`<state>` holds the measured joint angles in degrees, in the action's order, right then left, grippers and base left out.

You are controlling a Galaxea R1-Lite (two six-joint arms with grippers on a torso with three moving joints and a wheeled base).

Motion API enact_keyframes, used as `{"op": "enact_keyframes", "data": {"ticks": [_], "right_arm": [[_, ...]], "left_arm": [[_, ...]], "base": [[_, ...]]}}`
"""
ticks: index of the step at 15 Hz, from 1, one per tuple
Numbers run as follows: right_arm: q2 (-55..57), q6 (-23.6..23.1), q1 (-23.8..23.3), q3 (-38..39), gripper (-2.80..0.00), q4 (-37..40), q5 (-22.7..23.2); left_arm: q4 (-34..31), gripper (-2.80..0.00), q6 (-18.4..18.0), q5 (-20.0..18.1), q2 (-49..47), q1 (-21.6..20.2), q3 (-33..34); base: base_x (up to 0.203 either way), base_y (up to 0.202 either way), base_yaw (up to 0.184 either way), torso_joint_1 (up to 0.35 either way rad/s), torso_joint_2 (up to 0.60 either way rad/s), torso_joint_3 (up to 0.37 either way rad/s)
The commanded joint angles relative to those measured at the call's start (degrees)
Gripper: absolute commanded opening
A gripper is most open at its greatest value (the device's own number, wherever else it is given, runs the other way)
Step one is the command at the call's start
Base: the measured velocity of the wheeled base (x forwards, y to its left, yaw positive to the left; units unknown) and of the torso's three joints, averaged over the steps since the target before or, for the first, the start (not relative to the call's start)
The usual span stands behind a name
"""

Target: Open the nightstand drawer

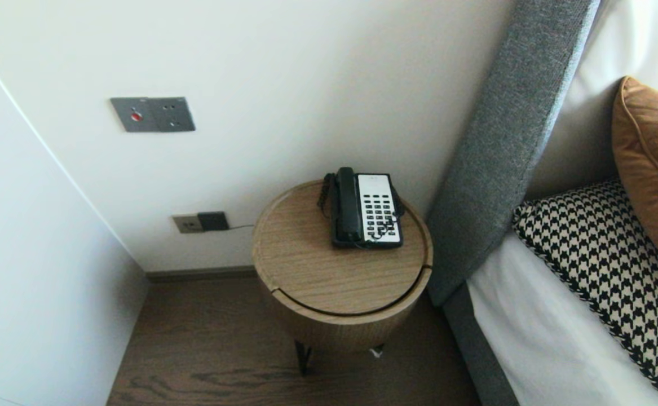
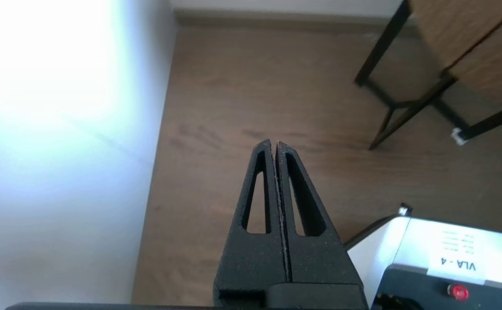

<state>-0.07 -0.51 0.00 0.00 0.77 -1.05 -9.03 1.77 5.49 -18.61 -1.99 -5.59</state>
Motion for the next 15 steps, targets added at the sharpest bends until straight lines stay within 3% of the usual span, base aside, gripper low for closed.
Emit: {"op": "enact_keyframes", "data": {"ticks": [1,7,15], "right_arm": [[-0.2,0.0,0.0,0.0,-2.80,0.0,0.0],[-0.2,0.0,0.0,0.0,-2.80,0.0,0.0],[-0.2,0.0,0.0,0.0,-2.80,0.0,0.0]], "left_arm": [[0.2,-2.80,-0.2,-1.6,3.2,-0.5,0.8],[9.9,-2.80,-0.4,-2.1,4.7,-0.4,3.8],[9.2,-2.80,-3.9,-5.4,10.3,1.1,5.6]], "base": [[0.000,0.000,0.000,0.000,0.00,0.000],[0.000,0.000,0.000,0.000,0.00,0.000],[0.000,0.000,0.000,0.000,0.00,0.000]]}}
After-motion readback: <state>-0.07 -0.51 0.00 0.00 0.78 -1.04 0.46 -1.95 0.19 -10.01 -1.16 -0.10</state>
